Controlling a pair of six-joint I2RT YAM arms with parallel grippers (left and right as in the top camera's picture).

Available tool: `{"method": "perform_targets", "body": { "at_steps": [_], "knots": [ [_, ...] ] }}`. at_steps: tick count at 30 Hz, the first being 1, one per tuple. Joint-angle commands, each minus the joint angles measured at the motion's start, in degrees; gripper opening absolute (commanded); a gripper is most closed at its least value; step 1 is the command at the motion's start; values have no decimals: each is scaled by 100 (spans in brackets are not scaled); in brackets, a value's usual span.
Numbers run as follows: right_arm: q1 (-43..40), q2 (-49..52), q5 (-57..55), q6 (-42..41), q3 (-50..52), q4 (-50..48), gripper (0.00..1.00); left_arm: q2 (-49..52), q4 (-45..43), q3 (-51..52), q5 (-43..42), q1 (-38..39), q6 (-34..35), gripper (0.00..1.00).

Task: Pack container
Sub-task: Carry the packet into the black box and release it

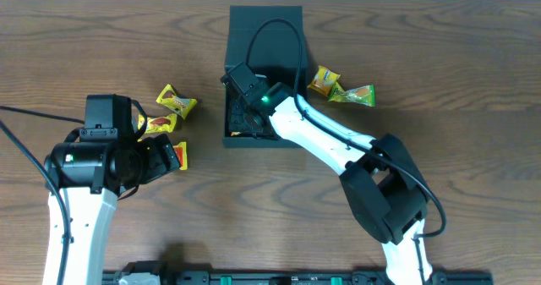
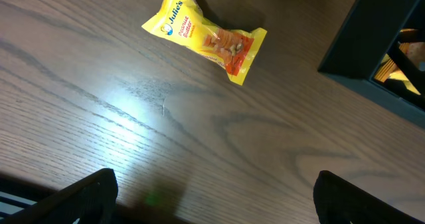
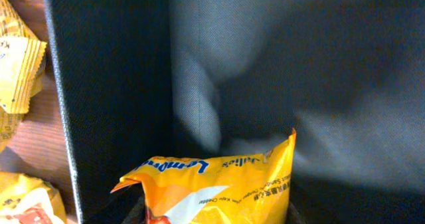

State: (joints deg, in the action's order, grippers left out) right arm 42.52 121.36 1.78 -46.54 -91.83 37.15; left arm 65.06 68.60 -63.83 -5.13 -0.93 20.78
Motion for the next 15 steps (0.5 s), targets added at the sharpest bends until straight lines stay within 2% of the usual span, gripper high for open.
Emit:
{"method": "perform_targets", "body": {
  "at_steps": [1, 6, 11, 15],
  "knots": [
    [33, 42, 70, -275, -94, -13, 45, 9, 22, -39, 107, -13, -2, 95],
    [33, 50, 216, -317, -94, -11, 47, 9, 22, -39, 109, -13, -2, 95],
    [33, 50, 236, -315, -94, -4, 56, 9, 22, -39, 111, -13, -4, 95],
    [33, 50, 236, -315, -94, -4, 57, 9, 22, -39, 114, -13, -24, 95]
  ]
}}
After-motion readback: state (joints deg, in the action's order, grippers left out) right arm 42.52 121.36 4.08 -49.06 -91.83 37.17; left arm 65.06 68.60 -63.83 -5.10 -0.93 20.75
